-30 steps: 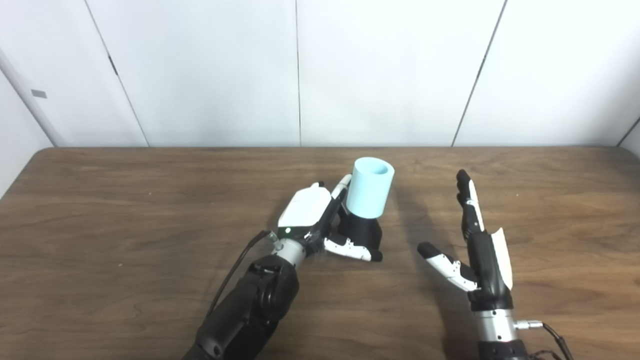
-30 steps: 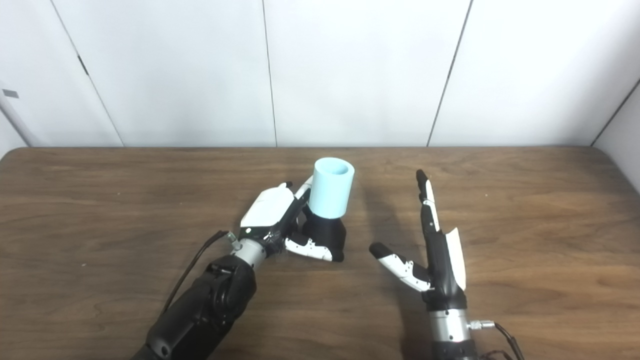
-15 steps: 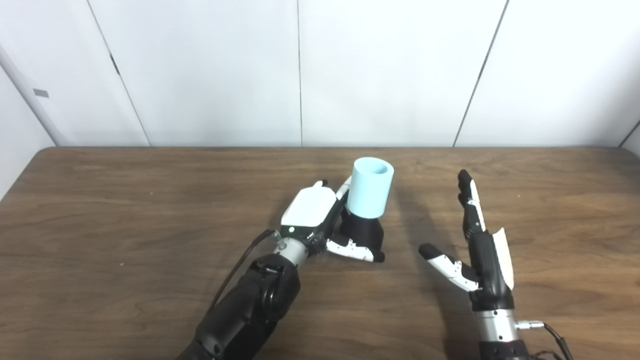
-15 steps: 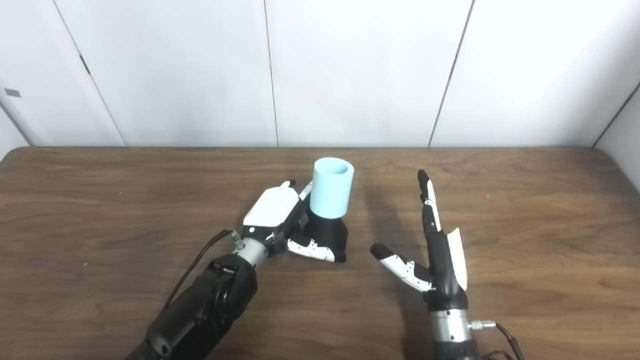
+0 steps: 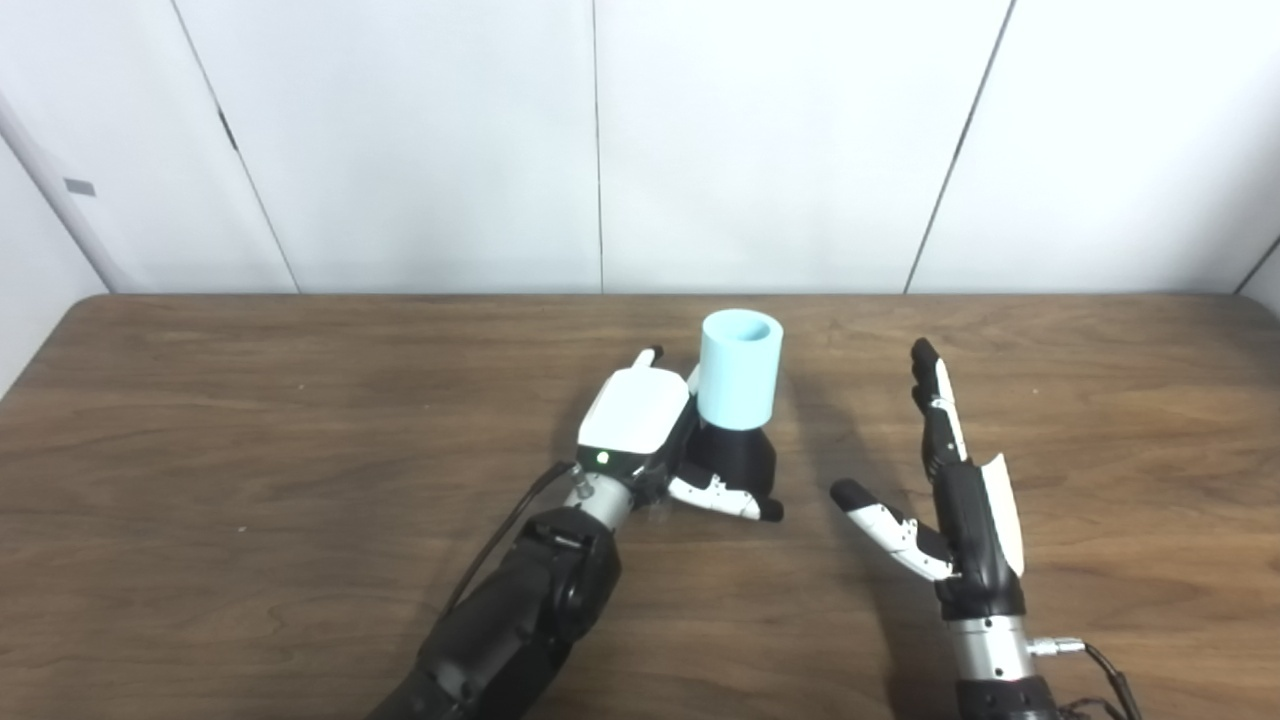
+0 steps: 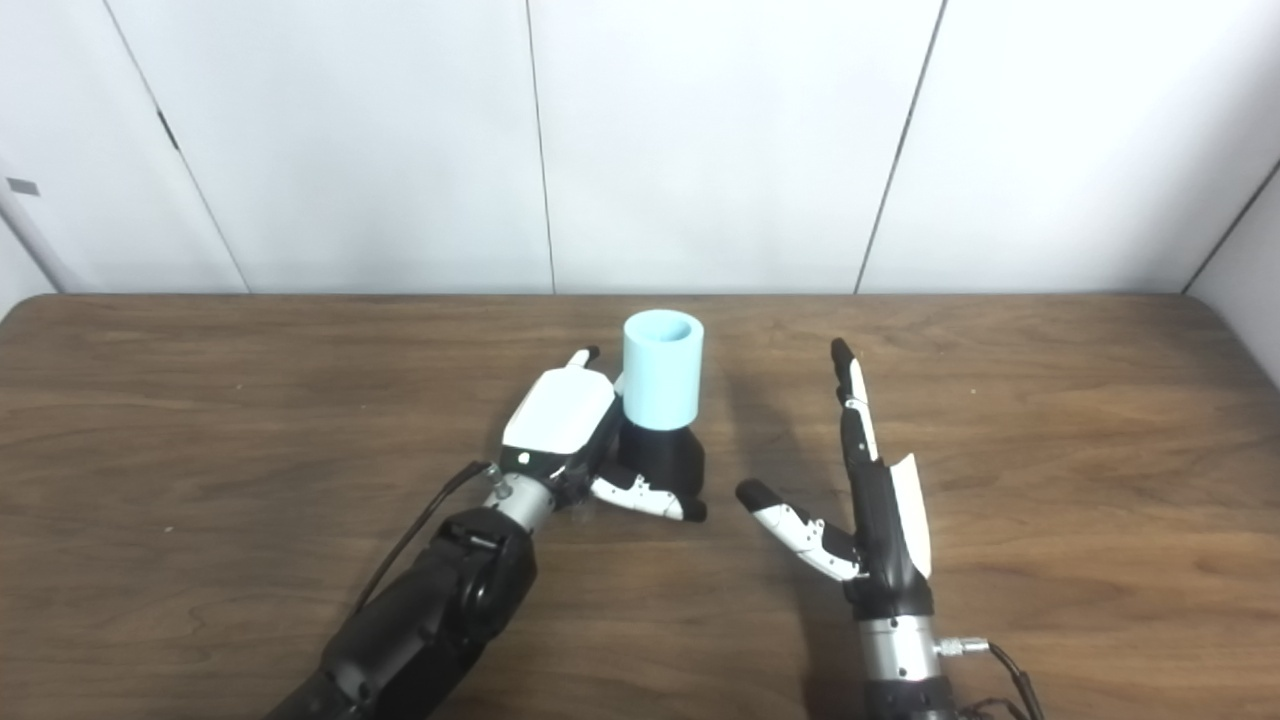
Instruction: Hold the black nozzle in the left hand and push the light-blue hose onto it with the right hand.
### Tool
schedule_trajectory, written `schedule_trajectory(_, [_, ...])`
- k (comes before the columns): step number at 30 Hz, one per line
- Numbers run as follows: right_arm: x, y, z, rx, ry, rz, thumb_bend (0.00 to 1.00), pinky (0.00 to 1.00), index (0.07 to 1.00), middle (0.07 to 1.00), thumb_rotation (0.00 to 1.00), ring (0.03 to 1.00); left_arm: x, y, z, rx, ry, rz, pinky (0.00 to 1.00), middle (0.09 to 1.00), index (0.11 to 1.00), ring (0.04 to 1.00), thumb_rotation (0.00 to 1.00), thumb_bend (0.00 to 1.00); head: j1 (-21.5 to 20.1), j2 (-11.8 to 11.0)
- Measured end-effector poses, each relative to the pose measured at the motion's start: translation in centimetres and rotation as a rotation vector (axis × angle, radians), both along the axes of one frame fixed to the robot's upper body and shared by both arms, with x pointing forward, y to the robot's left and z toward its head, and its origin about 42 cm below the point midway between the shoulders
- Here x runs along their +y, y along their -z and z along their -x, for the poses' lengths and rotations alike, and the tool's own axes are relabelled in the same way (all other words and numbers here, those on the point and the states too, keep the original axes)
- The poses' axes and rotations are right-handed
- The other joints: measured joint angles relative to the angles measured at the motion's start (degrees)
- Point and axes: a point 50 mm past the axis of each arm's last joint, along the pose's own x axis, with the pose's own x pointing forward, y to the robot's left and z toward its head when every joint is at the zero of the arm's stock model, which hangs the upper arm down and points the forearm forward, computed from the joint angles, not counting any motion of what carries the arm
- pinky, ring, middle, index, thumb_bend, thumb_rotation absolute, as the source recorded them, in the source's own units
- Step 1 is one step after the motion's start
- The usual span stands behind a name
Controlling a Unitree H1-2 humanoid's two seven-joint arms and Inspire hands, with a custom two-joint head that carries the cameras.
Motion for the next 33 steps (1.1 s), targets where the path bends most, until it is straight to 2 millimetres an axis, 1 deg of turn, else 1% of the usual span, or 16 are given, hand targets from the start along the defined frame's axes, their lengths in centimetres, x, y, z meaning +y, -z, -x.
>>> schedule_trajectory(2, [0.0, 0.0, 0.0, 0.001, -0.002, 0.0, 0.58, 1.0, 1.0, 1.0, 0.62, 1.0, -0.6, 0.2, -0.5, -0.013, -0.003, -0.022, 1.0, 1.0, 1.0, 1.0, 0.54, 1.0, -0.2, 0.1])
schedule_trajectory(3, [0.1, 0.0, 0.0, 0.0, -0.004, -0.001, 0.59, 1.0, 1.0, 1.0, 0.62, 1.0, -1.0, 0.6, -0.7, -0.012, -0.007, -0.039, 1.0, 1.0, 1.0, 1.0, 0.55, 1.0, -0.4, 0.1])
schedule_trajectory(5, [0.2, -0.1, -0.1, -0.001, -0.005, -0.003, 0.6, 1.0, 1.0, 1.0, 0.63, 1.0, -1.5, 1.4, -1.2, -0.012, -0.018, -0.096, 1.0, 1.0, 1.0, 1.0, 0.59, 1.0, -0.5, 0.1])
schedule_trajectory(6, [0.1, -0.1, -0.1, -0.003, -0.002, -0.004, 0.61, 1.0, 1.0, 1.0, 0.63, 1.0, -1.8, 1.7, -1.2, -0.036, -0.022, -0.12, 1.0, 1.0, 1.0, 1.0, 0.61, 1.0, -0.7, 0.2])
schedule_trajectory(8, [-0.1, 0.0, 0.0, 0.0, 0.003, -0.002, 0.61, 1.0, 1.0, 1.0, 0.63, 1.0, -2.4, 2.1, -1.4, -0.067, -0.025, -0.159, 1.0, 1.0, 1.0, 1.0, 0.62, 1.0, -0.8, 0.3])
schedule_trajectory(14, [-0.5, 0.0, 0.1, 0.004, 0.012, 0.006, 0.61, 1.0, 1.0, 1.0, 0.68, 1.0, -3.8, 2.9, -1.9, -0.133, -0.057, -0.22, 1.0, 1.0, 1.0, 1.0, 0.6, 1.0, -0.7, 0.7])
schedule_trajectory(20, [-0.5, 0.1, 0.2, 0.005, 0.01, 0.007, 0.62, 1.0, 1.0, 1.0, 0.66, 1.0, -4.2, 3.1, -2.4, -0.142, -0.057, -0.249, 1.0, 1.0, 1.0, 1.0, 0.56, 1.0, -0.3, 0.7])
schedule_trajectory(24, [-0.4, 0.0, 0.1, 0.004, 0.008, 0.007, 0.61, 1.0, 1.0, 1.0, 0.66, 1.0, -3.8, 2.7, -2.3, -0.138, -0.066, -0.218, 1.0, 1.0, 1.0, 1.0, 0.52, 1.0, 0.3, 0.6])
schedule_trajectory(27, [-0.1, -0.1, 0.0, 0.0, 0.005, 0.0, 0.62, 1.0, 1.0, 1.0, 0.66, 1.0, -2.5, 2.4, -1.6, -0.123, -0.07, -0.175, 1.0, 1.0, 1.0, 1.0, 0.5, 1.0, 0.3, 0.5])
schedule_trajectory(30, [0.0, -0.2, -0.1, -0.004, 0.005, -0.004, 0.62, 1.0, 1.0, 1.0, 0.66, 1.0, -1.4, 1.5, -0.8, -0.098, -0.062, -0.132, 1.0, 1.0, 1.0, 1.0, 0.48, 1.0, 0.7, 0.5])
schedule_trajectory(32, [0.0, -0.2, -0.1, -0.004, 0.005, -0.005, 0.62, 1.0, 1.0, 1.0, 0.66, 1.0, -0.3, 0.7, -0.1, -0.061, -0.052, -0.099, 1.0, 1.0, 1.0, 1.0, 0.5, 1.0, 1.1, 0.4])
schedule_trajectory(33, [0.0, -0.2, -0.1, -0.005, 0.005, -0.005, 0.62, 1.0, 1.0, 1.0, 0.67, 1.0, 0.5, 0.4, 0.5, -0.035, -0.049, -0.08, 1.0, 1.0, 1.0, 1.0, 0.54, 1.0, 1.1, 0.4])
